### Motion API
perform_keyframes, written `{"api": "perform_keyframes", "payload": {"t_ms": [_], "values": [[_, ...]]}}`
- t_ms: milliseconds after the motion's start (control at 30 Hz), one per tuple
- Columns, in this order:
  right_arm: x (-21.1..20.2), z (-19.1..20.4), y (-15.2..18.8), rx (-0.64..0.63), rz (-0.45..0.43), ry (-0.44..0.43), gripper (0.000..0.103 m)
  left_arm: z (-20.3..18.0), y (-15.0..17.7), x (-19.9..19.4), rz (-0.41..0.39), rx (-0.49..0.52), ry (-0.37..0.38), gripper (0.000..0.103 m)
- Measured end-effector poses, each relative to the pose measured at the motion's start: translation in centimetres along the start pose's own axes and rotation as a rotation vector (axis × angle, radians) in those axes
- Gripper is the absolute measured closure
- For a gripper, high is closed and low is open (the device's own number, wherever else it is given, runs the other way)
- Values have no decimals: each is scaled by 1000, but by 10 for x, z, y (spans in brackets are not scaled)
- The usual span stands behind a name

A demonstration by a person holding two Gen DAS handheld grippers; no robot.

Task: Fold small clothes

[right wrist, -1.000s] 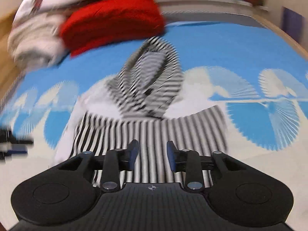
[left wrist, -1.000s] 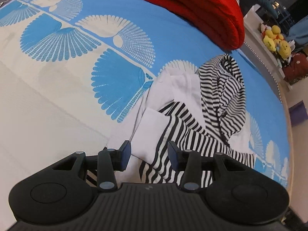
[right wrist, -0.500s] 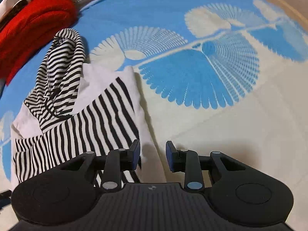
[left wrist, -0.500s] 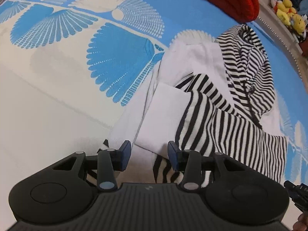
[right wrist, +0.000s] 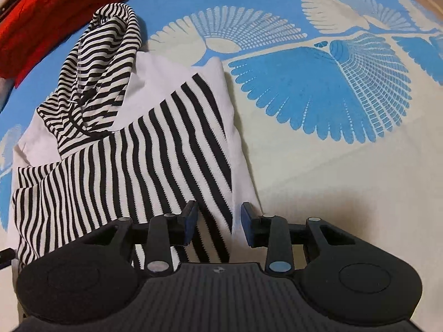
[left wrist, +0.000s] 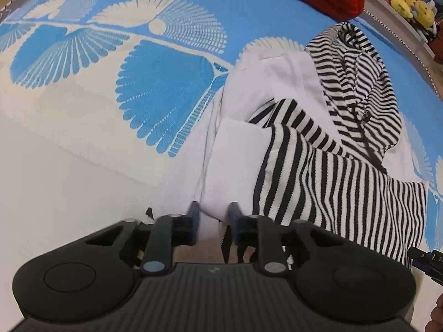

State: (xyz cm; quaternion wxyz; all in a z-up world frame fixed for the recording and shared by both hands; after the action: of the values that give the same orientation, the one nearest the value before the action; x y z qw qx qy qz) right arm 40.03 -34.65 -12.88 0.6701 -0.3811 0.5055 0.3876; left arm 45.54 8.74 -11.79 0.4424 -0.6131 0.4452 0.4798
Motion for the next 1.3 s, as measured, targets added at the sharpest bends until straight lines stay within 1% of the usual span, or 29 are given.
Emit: {"api": "perform_keyframes", "payload": {"t_ms": [33, 67, 133, 167, 233, 300, 400, 433, 467, 500, 533, 567, 600, 633, 667, 700, 733, 767, 800, 833, 900, 967, 1000, 1033, 1100, 1133, 1167, 1267, 1300], "values": [[-1, -2, 0, 7, -6, 8, 74, 0, 0, -3, -7, 2, 5, 99], [0, -4, -1, 14, -7, 13, 82, -1, 0, -7, -15, 7, 13, 99], [1, -5, 0, 16, -7, 4, 90, -3, 1, -14, -27, 17, 28, 100], [1, -5, 0, 15, -7, 2, 97, -4, 2, -19, -34, 26, 32, 100], [-4, -8, 0, 49, -15, -23, 101, -3, 3, -26, -47, 32, 37, 100], [-15, -17, -3, 111, -40, -48, 102, 0, 4, -32, -51, 24, 46, 101], [-37, -33, -10, 168, -101, -12, 103, 2, 6, -39, -45, 16, 94, 101], [-41, -38, -11, 184, -100, -8, 103, 1, 8, -40, -34, 15, 122, 101], [-40, -42, -11, 191, -86, -9, 103, 0, 10, -37, -16, 15, 132, 101], [-37, -44, -10, 192, -62, -5, 102, 0, 11, -33, 4, 17, 127, 100], [-31, -44, -9, 178, -13, 5, 102, 1, 12, -28, 32, 9, 104, 99], [-28, -44, -8, 165, 16, 33, 101, 4, 13, -24, 48, -6, 79, 99], [-31, -43, -6, 162, 3, 63, 97, 7, 14, -23, 48, -18, 57, 99], [-38, -42, -5, 158, -38, 68, 96, 9, 13, -25, 31, -23, 24, 99], [-46, -36, -5, 140, -79, 49, 94, 9, 11, -31, 1, -16, -4, 99], [-53, -30, -5, 114, -106, 23, 93, 7, 9, -37, -24, -2, -8, 99], [-60, -19, -4, 67, -131, -20, 92, 2, 8, -42, -46, 14, 1, 96], [-62, -11, -3, 26, -133, -54, 89, -2, 8, -45, -60, 30, 14, 92], [-62, -5, -1, -10, -116, -85, 84, -5, 9, -44, -57, 44, 24, 91], [-58, 2, 2, -43, -79, -112, 81, -8, 10, -41, -41, 49, 29, 90], [-43, 8, 11, -89, 20, -131, 80, -9, 12, -31, 1, 36, 47, 90], [-28, 14, 22, -162, 110, -111, 80, -8, 14, -25, 27, 19, 62, 90], [-23, 20, 28, -220, 131, -98, 80, -8, 15, -24, 27, 18, 64, 90], [-22, 26, 34, -277, 135, -85, 80, -10, 14, -25, 23, 21, 61, 89], [-19, 42, 49, -457, 130, -19, 79, -12, 13, -27, 14, 26, 61, 83], [-18, 47, 55, -524, 126, 10, 79, -14, 13, -29, 10, 28, 65, 78], [-16, 52, 63, -601, 120, 48, 79, -15, 13, -29, 6, 33, 68, 75], [-9, 58, 78, -764, 109, 157, 79, -19, 14, -28, 11, 45, 62, 75], [-7, 59, 82, -802, 112, 183, 92, -19, 14, -27, 15, 44, 60, 75]]}}
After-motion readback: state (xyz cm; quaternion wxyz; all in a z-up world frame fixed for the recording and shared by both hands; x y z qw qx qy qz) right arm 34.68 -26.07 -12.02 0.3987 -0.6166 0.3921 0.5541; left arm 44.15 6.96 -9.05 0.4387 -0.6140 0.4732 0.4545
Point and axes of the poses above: each gripper's, at about its wrist camera, not at the fingertips, and x roughly the way its jaws point, z to its left, y to its underside, the point moved 5 cm from there along x, roughly the way its jaws point, and after that the axes turned 14 degrees about z, right-handed, at the moved point
